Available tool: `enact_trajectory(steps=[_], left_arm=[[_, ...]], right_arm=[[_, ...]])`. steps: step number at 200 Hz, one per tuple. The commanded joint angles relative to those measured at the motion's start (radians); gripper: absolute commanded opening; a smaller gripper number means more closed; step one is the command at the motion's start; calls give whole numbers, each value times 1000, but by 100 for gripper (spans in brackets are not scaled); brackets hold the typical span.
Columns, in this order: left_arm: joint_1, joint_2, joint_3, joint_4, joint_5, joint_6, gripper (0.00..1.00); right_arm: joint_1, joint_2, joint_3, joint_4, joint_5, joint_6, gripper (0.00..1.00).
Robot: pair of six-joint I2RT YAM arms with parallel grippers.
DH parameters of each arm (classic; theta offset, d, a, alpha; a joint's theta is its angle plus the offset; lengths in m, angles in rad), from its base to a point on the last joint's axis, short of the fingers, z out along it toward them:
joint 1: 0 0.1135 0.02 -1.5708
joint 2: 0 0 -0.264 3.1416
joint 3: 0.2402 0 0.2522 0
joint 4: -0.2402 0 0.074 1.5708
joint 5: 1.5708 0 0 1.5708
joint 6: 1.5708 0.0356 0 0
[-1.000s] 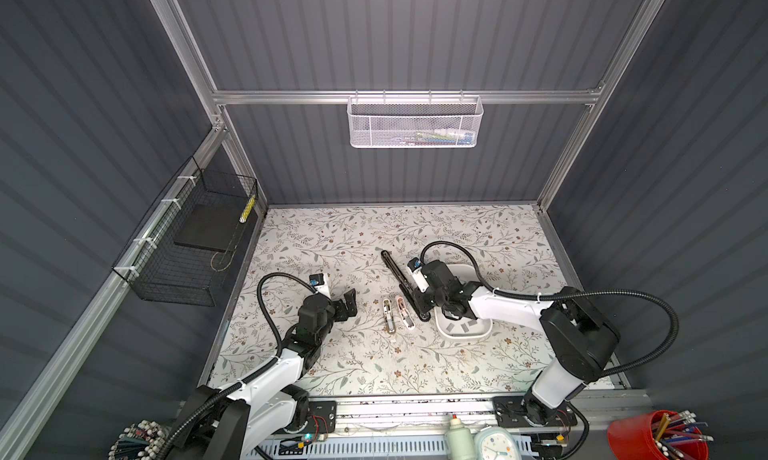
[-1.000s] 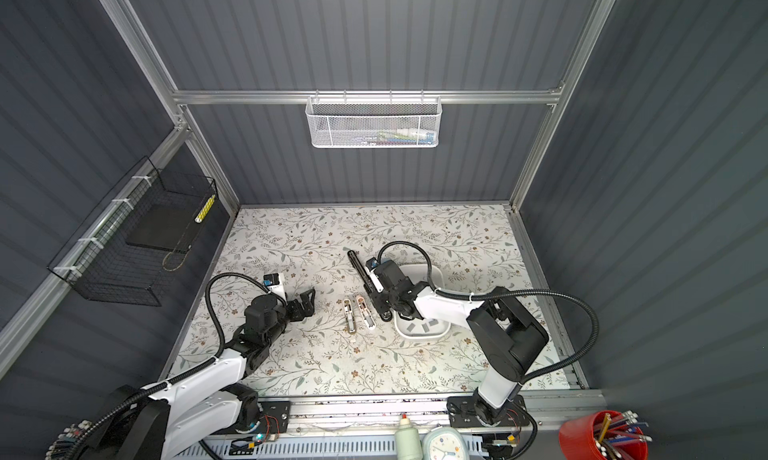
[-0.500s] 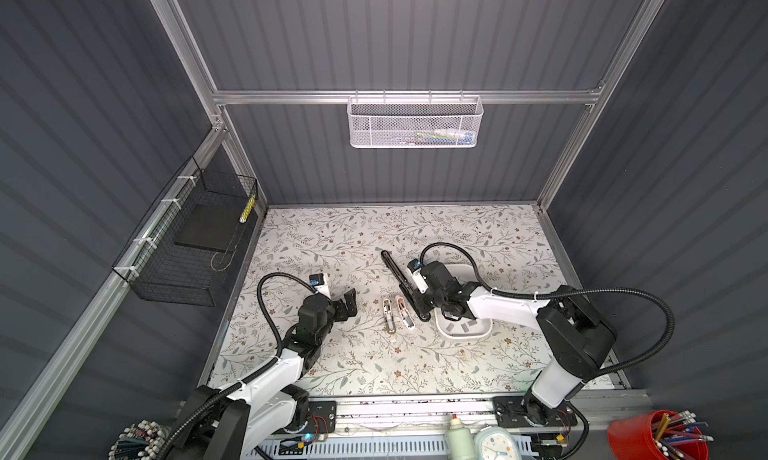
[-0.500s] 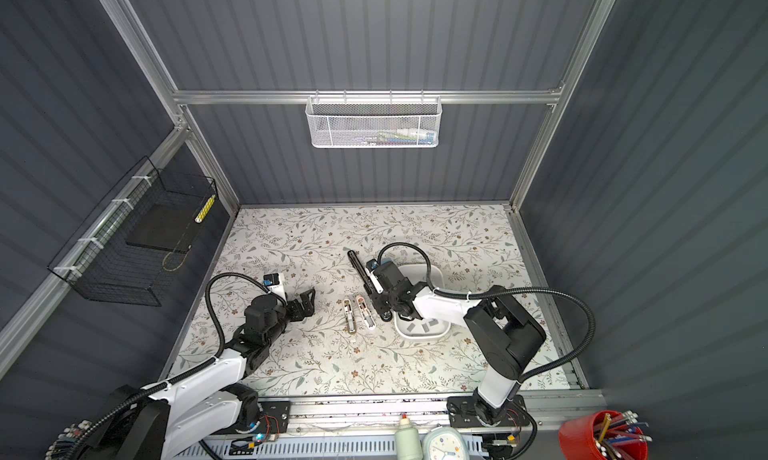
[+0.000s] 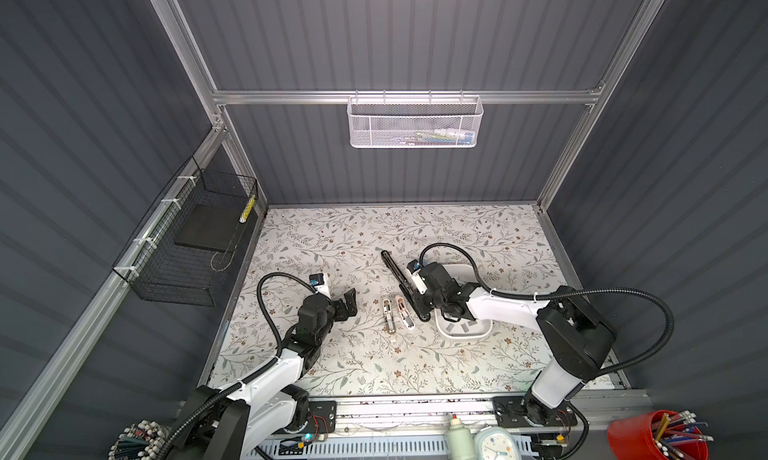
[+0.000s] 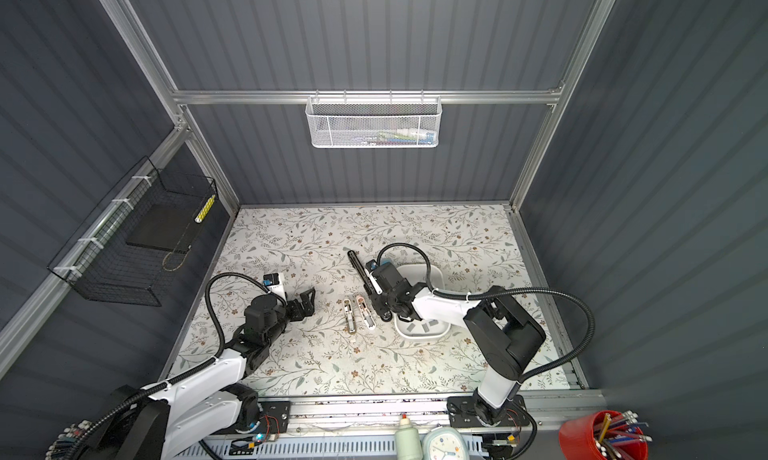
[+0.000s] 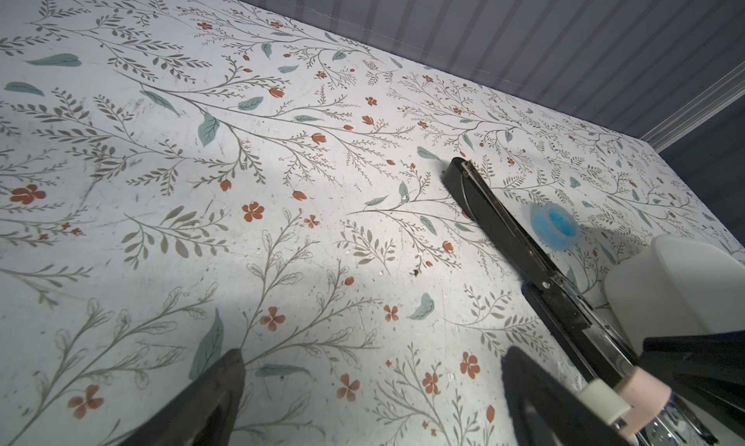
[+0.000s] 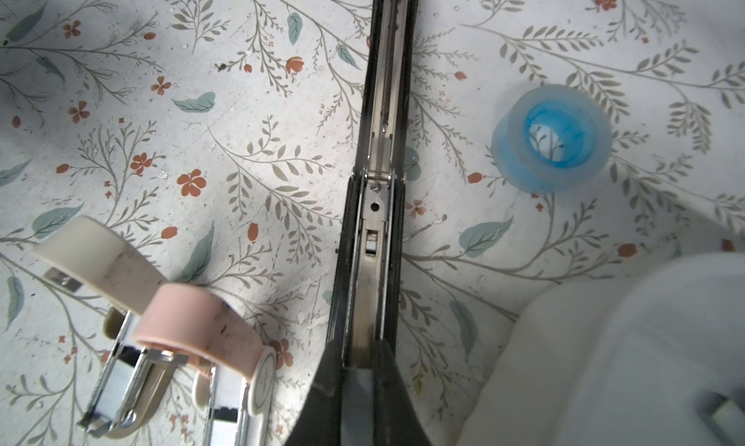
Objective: Load the staples into the stapler
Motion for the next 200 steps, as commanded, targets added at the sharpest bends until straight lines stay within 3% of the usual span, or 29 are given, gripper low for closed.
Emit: enact_trajectory(steps=[1, 138, 200], left_arm=[[-4, -8, -6, 22, 10, 16, 100], [-5, -9, -8, 25, 12, 15, 100], [-5, -7, -7, 22, 9, 14, 100]], right_arm=[[10, 4, 1, -56, 23, 15, 8], [16, -41, -54, -94, 10, 85, 13], [19, -63, -56, -112, 16, 108, 19]])
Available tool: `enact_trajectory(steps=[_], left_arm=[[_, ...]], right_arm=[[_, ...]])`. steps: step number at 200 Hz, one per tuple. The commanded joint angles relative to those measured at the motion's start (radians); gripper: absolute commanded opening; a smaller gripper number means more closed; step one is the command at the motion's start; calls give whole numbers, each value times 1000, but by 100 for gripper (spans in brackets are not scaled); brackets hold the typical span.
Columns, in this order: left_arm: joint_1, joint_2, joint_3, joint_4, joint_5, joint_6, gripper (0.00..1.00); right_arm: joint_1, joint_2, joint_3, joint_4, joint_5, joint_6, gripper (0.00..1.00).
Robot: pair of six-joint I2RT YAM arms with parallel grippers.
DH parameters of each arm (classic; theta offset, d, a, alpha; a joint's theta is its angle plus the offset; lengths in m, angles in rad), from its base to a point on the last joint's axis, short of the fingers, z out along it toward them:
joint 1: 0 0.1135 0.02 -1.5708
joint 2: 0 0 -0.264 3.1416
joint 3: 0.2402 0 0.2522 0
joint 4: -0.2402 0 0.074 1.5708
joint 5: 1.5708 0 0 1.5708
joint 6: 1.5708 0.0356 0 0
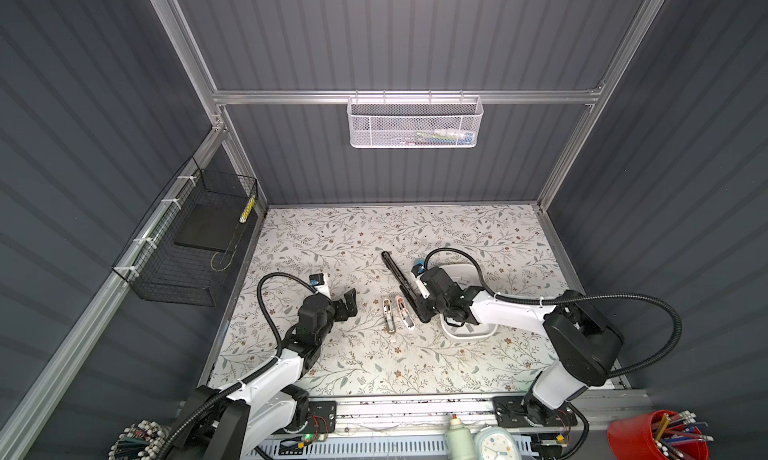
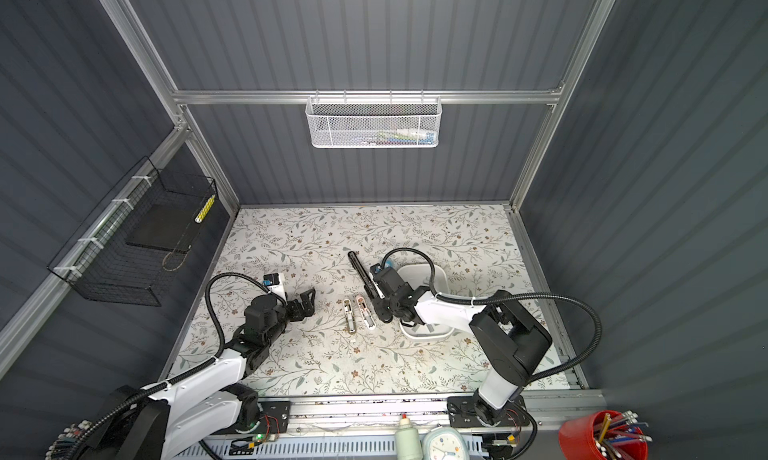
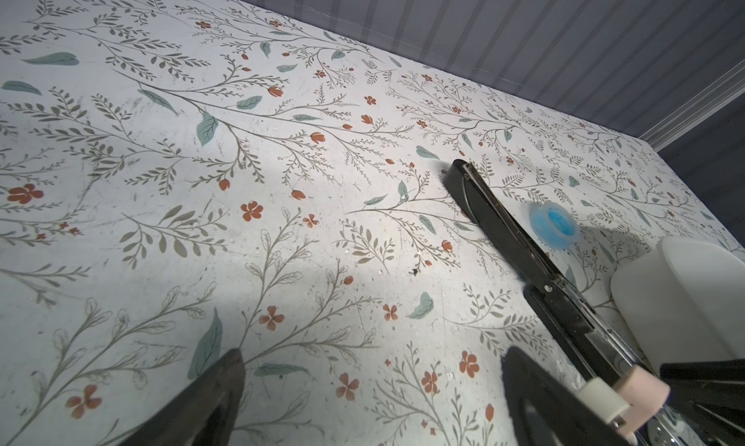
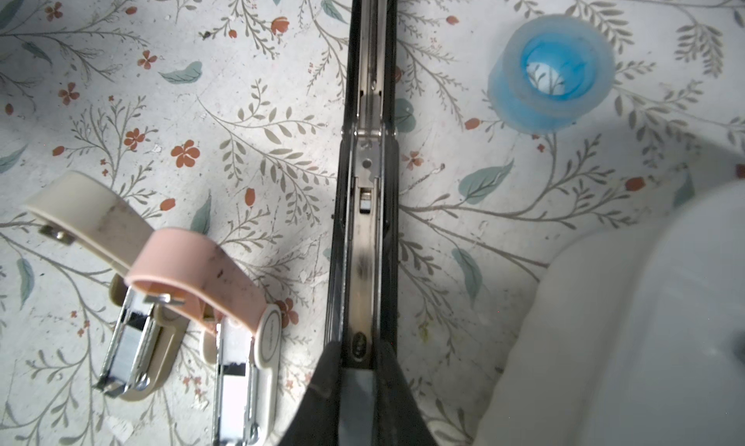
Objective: Load the staples into the stapler
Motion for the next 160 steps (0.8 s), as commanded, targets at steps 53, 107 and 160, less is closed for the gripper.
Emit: enact_trajectory(steps=[53, 107, 160], left_arm=[[-4, 0, 0, 15, 1, 15, 100], [-5, -1, 0, 18, 0, 14, 100], [-4, -1, 0, 16, -1, 14, 100]], right_arm=[[16, -20, -8, -72, 5, 24, 21], [24, -31, -9, -86, 14, 32, 22], [37, -41, -9, -103, 31, 44, 26]])
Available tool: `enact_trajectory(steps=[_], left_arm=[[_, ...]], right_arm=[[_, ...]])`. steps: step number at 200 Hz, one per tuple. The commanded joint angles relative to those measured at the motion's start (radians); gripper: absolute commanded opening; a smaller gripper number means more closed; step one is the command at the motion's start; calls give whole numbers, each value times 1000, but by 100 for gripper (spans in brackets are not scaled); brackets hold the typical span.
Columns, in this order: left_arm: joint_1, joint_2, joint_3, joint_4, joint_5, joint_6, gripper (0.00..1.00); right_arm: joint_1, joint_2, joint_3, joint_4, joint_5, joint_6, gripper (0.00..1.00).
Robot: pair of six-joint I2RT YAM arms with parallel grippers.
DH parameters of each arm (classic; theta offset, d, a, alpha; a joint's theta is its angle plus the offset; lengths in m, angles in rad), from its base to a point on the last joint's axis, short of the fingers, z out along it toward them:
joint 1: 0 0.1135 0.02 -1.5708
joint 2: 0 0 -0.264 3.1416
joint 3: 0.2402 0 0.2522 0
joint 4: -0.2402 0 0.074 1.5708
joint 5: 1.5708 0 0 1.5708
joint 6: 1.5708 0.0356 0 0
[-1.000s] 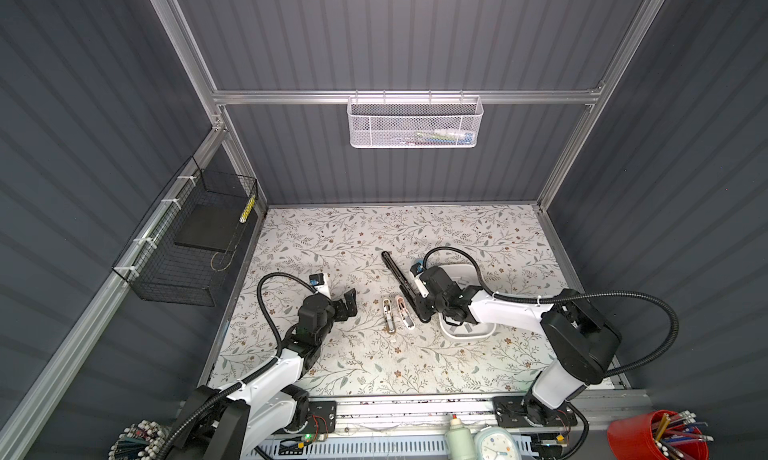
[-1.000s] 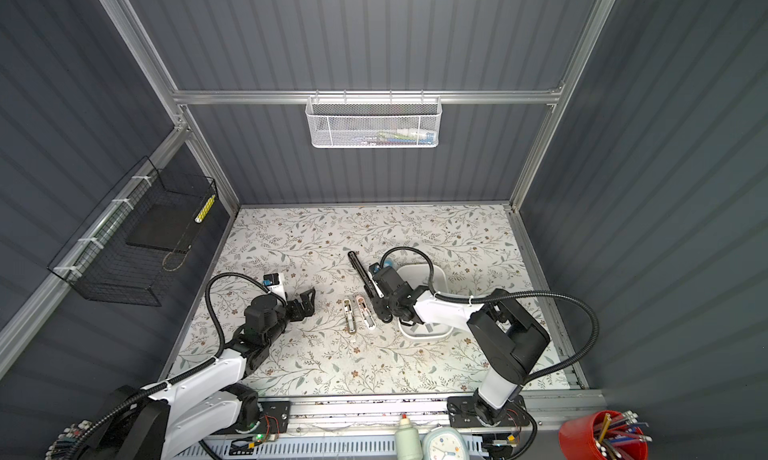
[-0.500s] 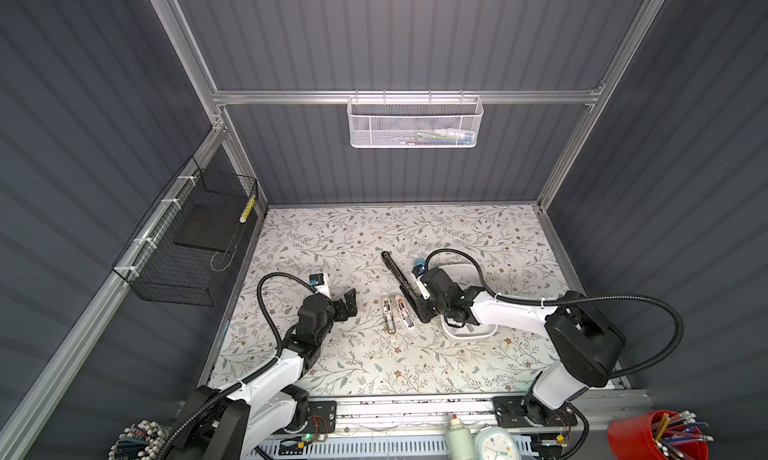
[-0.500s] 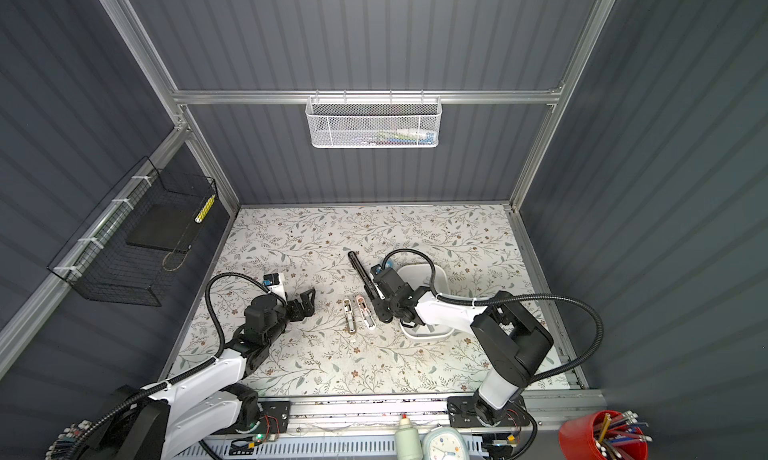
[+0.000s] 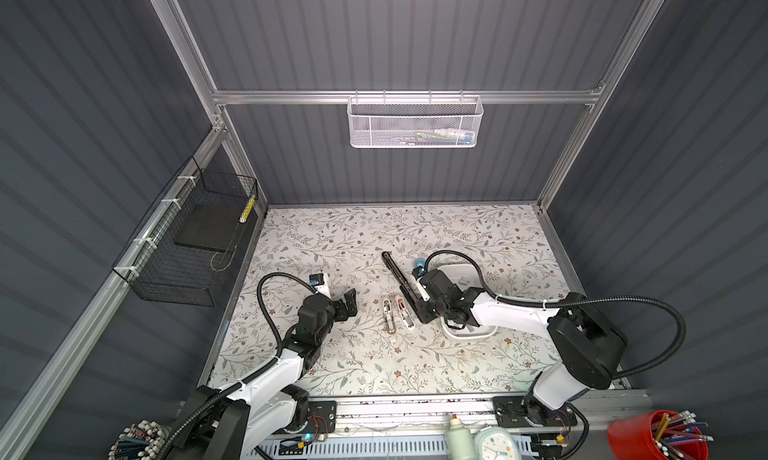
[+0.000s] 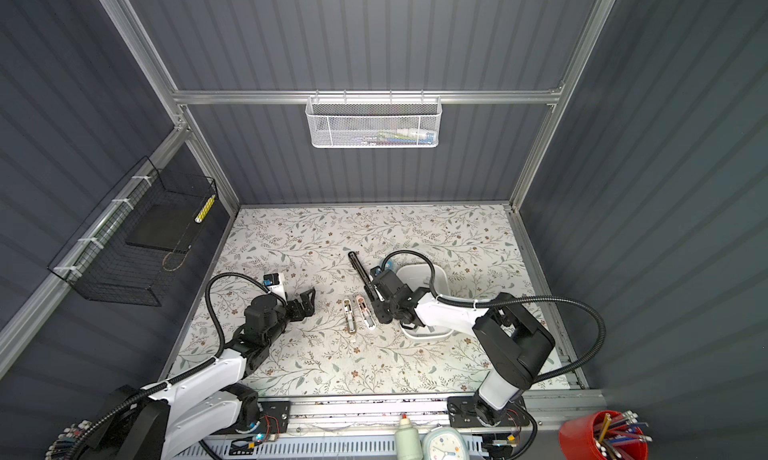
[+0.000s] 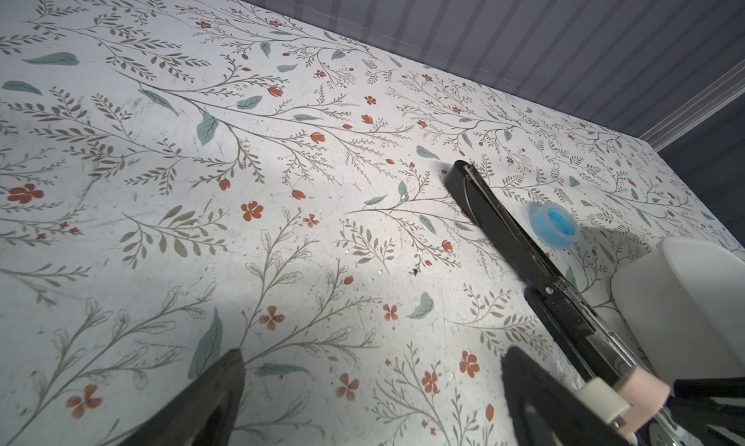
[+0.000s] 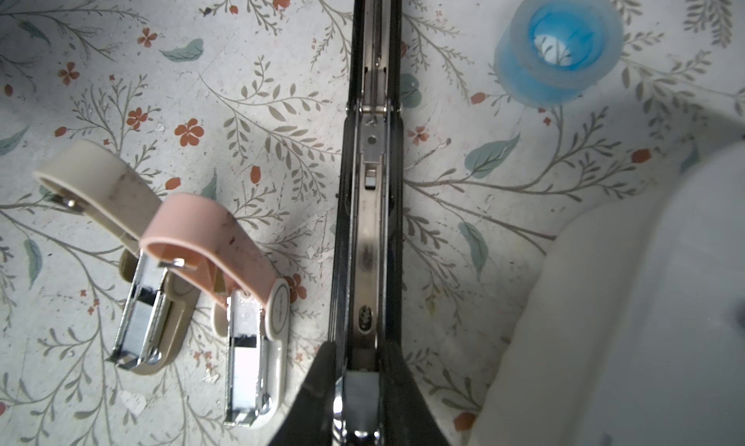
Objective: Load the staples into the stapler
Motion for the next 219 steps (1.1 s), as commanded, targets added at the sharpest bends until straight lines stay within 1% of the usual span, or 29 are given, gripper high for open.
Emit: enact_trajectory(steps=[1, 67, 101, 119, 151, 183, 200, 211, 219], left_arm=[[-4, -1, 0, 16, 0, 14, 100], [-4, -11, -9, 25, 7, 14, 100], [-5, -3, -2, 18, 1, 13, 100], [-5, 4, 0, 20, 9, 15, 100], [-4, -10, -12, 27, 9, 7, 100], [-4, -14, -6, 2, -12, -2, 100], [-4, -5, -4, 11, 12, 2, 100], [-4, 2, -2, 16, 22, 2, 100], [-5, 5, -1, 13, 31, 1, 100]], right_arm=[[11, -22, -9, -54, 16, 14, 26], [27, -44, -16, -72, 46, 26, 29], [47, -100, -9, -106, 78, 28, 30], [70, -147, -19, -113, 113, 27, 32], [134, -247, -64, -102, 200, 60, 36], [253, -314, -108, -70, 294, 116, 41], [325, -324, -123, -61, 384, 140, 50], [361, -326, -145, -20, 423, 155, 52], [380, -323, -164, 33, 427, 164, 53]])
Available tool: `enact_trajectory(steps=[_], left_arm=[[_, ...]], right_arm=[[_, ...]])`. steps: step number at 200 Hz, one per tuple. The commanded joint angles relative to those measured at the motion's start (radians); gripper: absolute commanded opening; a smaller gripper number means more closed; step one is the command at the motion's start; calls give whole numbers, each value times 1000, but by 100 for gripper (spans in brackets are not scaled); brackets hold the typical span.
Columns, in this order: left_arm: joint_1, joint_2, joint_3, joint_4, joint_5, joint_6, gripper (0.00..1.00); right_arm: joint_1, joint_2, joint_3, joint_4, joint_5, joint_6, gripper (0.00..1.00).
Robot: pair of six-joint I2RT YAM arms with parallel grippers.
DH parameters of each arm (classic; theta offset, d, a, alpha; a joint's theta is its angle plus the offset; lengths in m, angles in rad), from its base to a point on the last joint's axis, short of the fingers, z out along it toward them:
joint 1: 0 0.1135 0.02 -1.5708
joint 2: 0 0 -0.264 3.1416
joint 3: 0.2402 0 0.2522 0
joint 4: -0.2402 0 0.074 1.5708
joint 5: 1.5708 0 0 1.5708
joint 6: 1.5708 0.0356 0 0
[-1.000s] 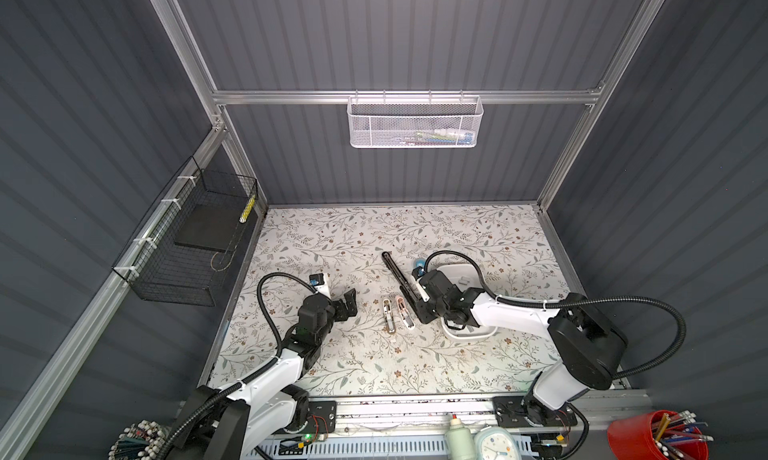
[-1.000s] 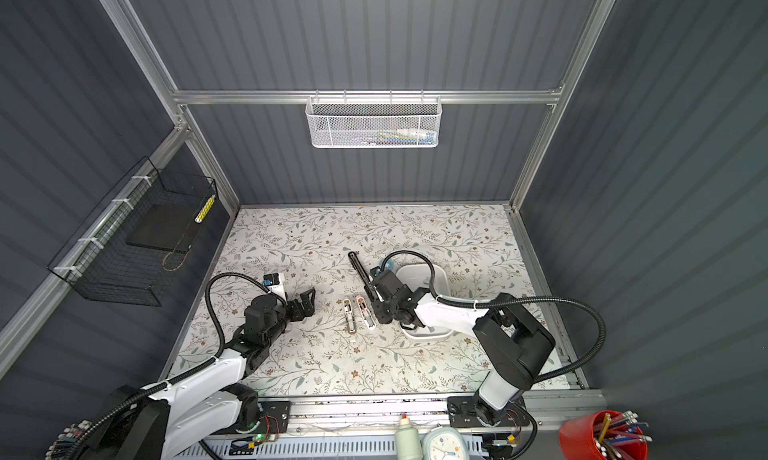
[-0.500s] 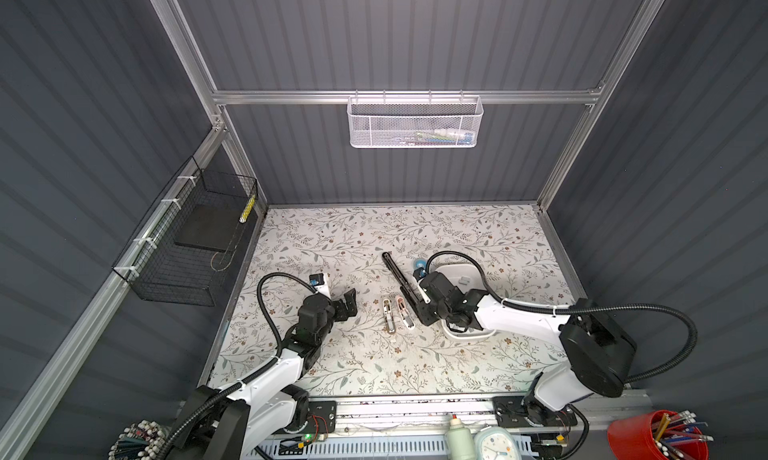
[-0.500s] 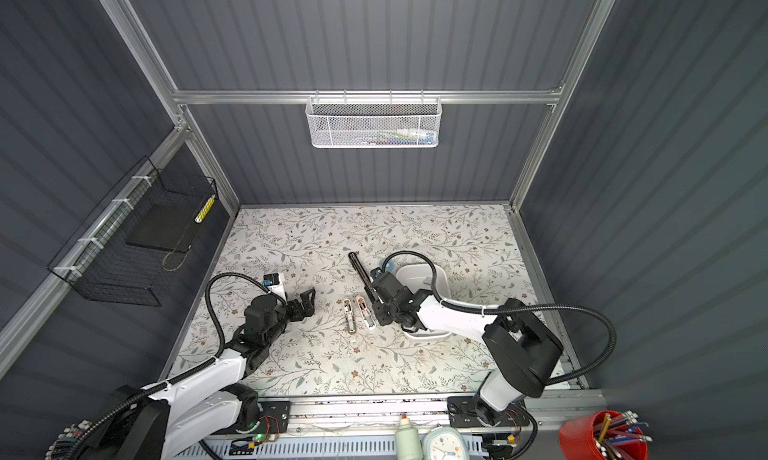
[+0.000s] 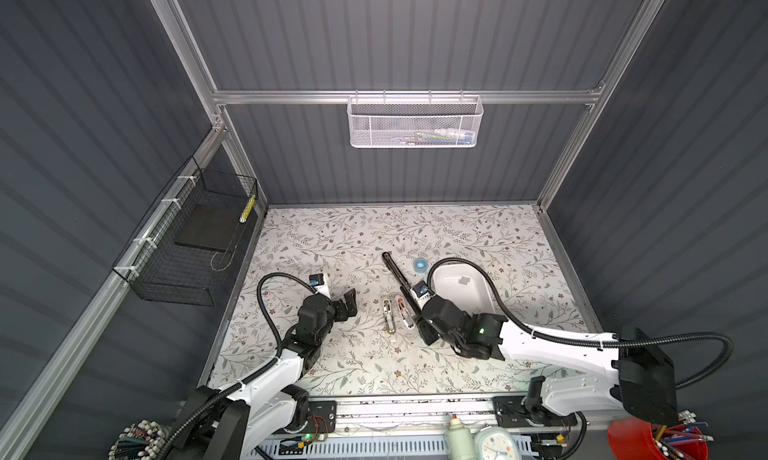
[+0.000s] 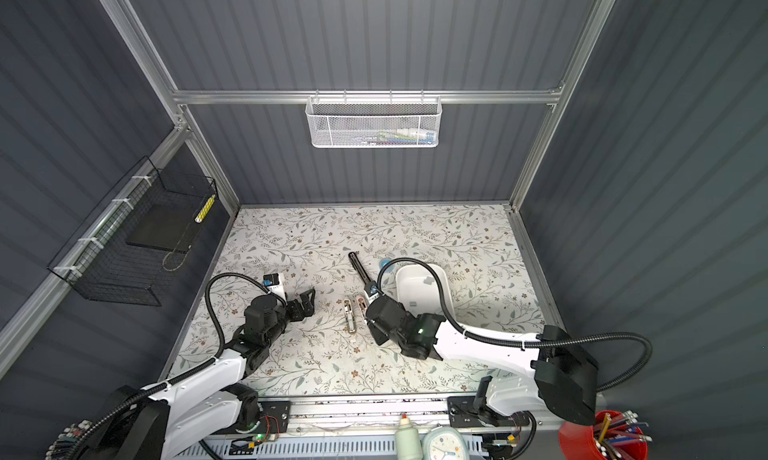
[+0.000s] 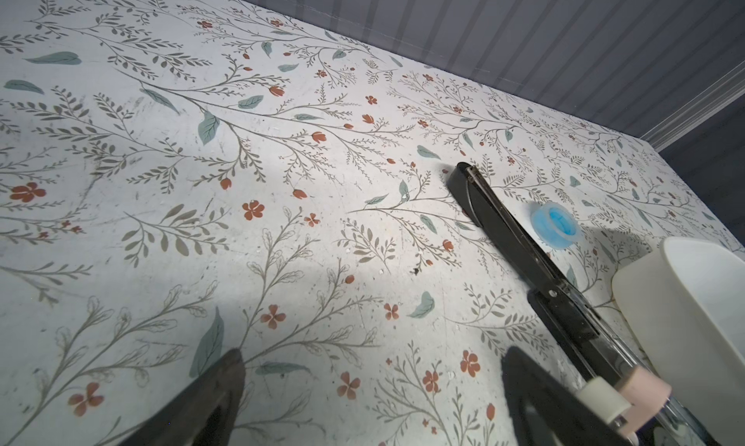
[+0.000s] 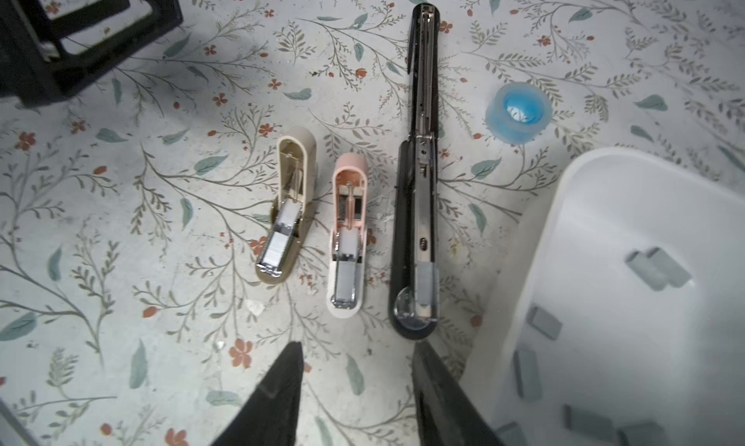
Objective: Load the staples into the stapler
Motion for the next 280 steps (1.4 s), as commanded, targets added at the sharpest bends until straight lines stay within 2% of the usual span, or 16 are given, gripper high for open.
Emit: enact_trajectory(steps=[1, 33, 60, 78, 94, 110, 147, 190, 229, 280], left_arm=[[-5, 8, 3, 13, 30, 1, 100], [-5, 6, 2, 7, 61, -1, 100], [-4, 0, 14, -34, 42, -18, 100], [-5, -2, 10, -47, -17, -63, 100], [-3, 27, -43, 64, -45, -107, 100], [-3, 78, -49, 100, -92, -121, 100], [-3, 128, -17, 107, -57, -92, 100], [-3, 68, -57, 134, -58, -88, 100], [-3, 92, -37, 121, -26, -75, 100], [-3, 83, -27, 96, -6, -59, 100]], right_arm=[[55, -6, -49, 95, 121, 54, 54], [109, 111, -47, 265, 86, 130, 61], [151, 261, 37, 286, 85, 159, 66], [153, 333, 71, 313, 90, 170, 69], [153, 372, 90, 344, 70, 183, 69], [186, 386, 105, 349, 65, 195, 70], [188, 378, 76, 363, 90, 218, 71], [191, 365, 25, 375, 136, 266, 73], [193, 362, -30, 408, 142, 290, 75], [190, 414, 11, 376, 146, 292, 74]])
